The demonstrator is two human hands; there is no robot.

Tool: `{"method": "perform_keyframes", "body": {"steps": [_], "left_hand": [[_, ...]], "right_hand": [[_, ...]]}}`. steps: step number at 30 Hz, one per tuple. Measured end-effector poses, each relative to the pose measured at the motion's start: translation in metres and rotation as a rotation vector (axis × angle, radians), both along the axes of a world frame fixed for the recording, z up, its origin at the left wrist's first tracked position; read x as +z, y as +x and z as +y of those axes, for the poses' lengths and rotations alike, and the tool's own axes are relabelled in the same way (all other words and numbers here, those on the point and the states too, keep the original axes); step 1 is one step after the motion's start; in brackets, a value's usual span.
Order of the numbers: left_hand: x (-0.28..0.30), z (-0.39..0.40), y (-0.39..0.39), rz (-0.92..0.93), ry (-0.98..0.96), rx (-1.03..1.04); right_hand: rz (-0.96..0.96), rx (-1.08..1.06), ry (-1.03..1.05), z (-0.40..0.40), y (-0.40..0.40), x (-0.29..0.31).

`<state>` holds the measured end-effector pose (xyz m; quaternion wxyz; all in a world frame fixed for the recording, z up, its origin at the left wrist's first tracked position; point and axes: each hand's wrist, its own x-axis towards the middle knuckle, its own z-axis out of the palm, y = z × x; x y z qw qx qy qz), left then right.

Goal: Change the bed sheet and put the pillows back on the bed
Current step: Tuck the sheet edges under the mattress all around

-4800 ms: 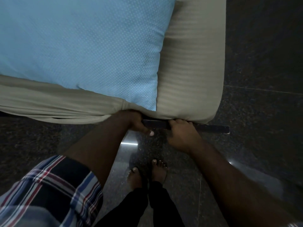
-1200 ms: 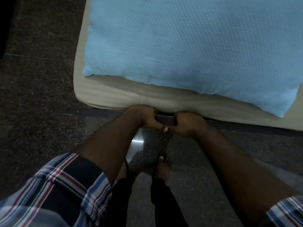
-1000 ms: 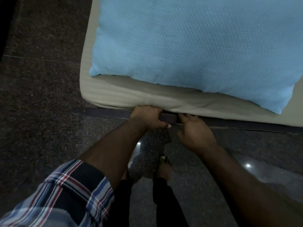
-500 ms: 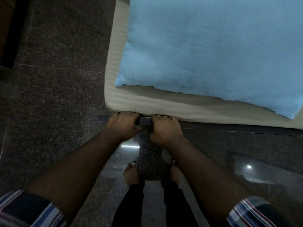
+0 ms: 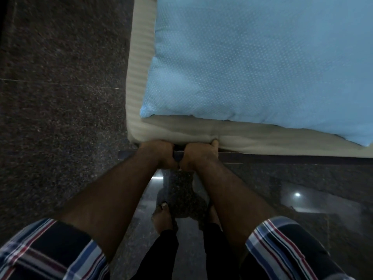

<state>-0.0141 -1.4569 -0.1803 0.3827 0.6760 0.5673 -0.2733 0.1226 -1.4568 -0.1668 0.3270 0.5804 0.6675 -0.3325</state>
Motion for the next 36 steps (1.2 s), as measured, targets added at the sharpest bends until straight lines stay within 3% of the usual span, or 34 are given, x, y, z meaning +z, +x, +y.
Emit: {"method": "perform_keyframes", "body": {"steps": [6,10,13,17,21,25,31,36], "left_hand": [[0.026,-0.013,0.003,0.039,0.032,-0.074],[0.054,-0.024,0.027,0.171,0.141,-0.245],[0.074,-0.025,0.079,0.081,0.239,-0.272],[0.066,-0.029,0.145,-0.117,0.286,-0.275],[0.060,-0.036,0.178,-0.043,0.415,-0.263],[0.061,-0.028,0.198,0.052,0.438,-0.231],[0.071,-0.023,0.182,0.008,0.290,-0.098],[0.075,-0.036,0.118,-0.037,0.267,0.122]], "right_hand": [[0.251,-0.001,0.108,-0.027,0.030,0.021],[0.446,-0.236,0.249,-0.059,0.077,0.040],[0.322,-0.362,0.403,-0.072,0.129,0.046],[0.152,-0.266,0.482,-0.064,0.188,0.045],[0.056,-0.126,0.378,-0.056,0.224,0.042],[0.007,-0.123,0.255,-0.044,0.226,0.034],[-0.058,-0.267,-0.023,0.000,0.210,0.035],[-0.022,-0.226,0.007,-0.020,0.204,0.043]]}}
